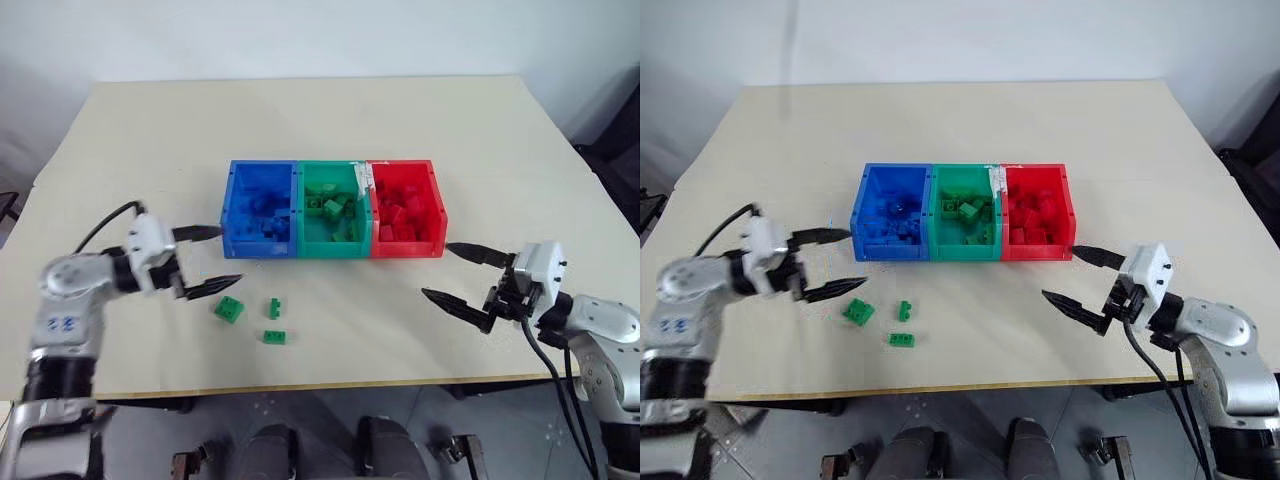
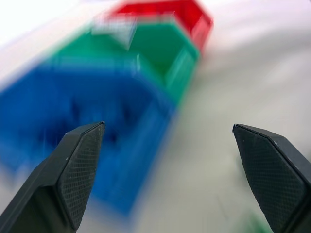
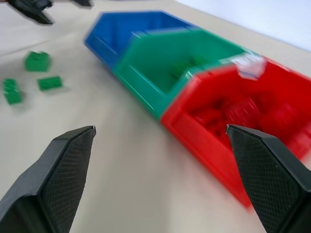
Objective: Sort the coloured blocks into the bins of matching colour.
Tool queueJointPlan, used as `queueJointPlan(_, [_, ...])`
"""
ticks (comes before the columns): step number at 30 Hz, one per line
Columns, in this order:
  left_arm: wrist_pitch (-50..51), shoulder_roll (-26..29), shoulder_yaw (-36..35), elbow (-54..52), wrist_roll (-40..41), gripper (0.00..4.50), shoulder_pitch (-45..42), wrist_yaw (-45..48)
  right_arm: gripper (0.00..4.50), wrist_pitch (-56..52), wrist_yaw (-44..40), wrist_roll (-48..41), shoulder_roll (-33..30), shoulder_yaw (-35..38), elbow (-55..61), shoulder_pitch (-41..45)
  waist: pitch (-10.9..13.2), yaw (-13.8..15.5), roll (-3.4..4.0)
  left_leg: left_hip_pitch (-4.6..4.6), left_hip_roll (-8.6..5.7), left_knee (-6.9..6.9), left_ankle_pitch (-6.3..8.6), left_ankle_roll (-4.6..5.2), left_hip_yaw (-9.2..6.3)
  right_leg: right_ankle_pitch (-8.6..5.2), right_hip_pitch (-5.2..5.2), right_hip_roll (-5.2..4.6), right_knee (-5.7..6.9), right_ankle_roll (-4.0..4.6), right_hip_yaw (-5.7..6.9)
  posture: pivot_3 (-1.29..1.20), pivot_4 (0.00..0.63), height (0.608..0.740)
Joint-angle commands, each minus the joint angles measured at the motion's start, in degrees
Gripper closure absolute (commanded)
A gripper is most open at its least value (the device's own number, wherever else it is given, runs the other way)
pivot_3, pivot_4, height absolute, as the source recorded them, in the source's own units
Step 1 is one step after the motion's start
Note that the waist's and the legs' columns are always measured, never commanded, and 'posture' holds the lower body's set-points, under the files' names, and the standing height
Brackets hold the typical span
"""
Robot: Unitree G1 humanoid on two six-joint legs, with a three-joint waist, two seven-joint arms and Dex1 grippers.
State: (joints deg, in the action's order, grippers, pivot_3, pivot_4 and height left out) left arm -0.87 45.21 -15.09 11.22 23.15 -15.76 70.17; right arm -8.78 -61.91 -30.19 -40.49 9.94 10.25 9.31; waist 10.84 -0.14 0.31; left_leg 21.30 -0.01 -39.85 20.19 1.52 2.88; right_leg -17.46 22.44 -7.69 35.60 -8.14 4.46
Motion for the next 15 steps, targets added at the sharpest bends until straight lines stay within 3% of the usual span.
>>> queueJointPlan(1, [-0.7, 3.2, -6.0, -2.0, 1.9, 0.02, 6.4, 1.1, 0.0, 1.2, -5.5, 0.5, -1.6, -3.1, -0.8, 2.6, 0.0, 0.5, 0.01, 0.0, -0.01, 0.0, 0.02, 0.02, -0.05, 0.0, -0.01, -0.02, 0.0, 0.0, 0.03, 0.0, 0.15, 0.74])
queueJointPlan(4, [-0.5, 5.4, -8.7, -4.3, 1.9, 0.02, 13.7, 2.4, 0.0, 1.4, -10.1, 1.3, -2.3, -6.7, -2.0, 5.6, 0.0, 0.5, 0.0, 0.02, -0.07, -0.05, 0.11, 0.11, -0.13, 0.0, -0.06, -0.16, -0.02, 0.01, 0.08, 0.0, 0.15, 0.74])
queueJointPlan(8, [0.3, 5.7, -8.0, -10.4, 2.5, 0.02, 16.3, 1.8, 0.0, 0.5, -10.5, 1.2, -1.5, -7.7, -1.7, 6.5, 0.0, 1.0, 0.0, 0.03, -0.23, -0.06, 0.17, 0.21, -0.2, 0.0, -0.05, -0.59, -0.06, 0.01, 0.19, 0.0, 0.15, 0.74])
queueJointPlan(15, [10.0, 5.9, 4.5, -29.5, 3.1, 0.02, 13.6, 0.7, 0.0, 2.7, -12.4, 1.5, -4.6, -3.6, -2.8, 1.6, 0.0, 1.1, 0.01, 0.04, -0.35, -0.01, 0.28, 0.25, -0.22, 0.0, -0.09, -0.53, -0.04, 0.0, 0.33, 0.0, 0.15, 0.74])
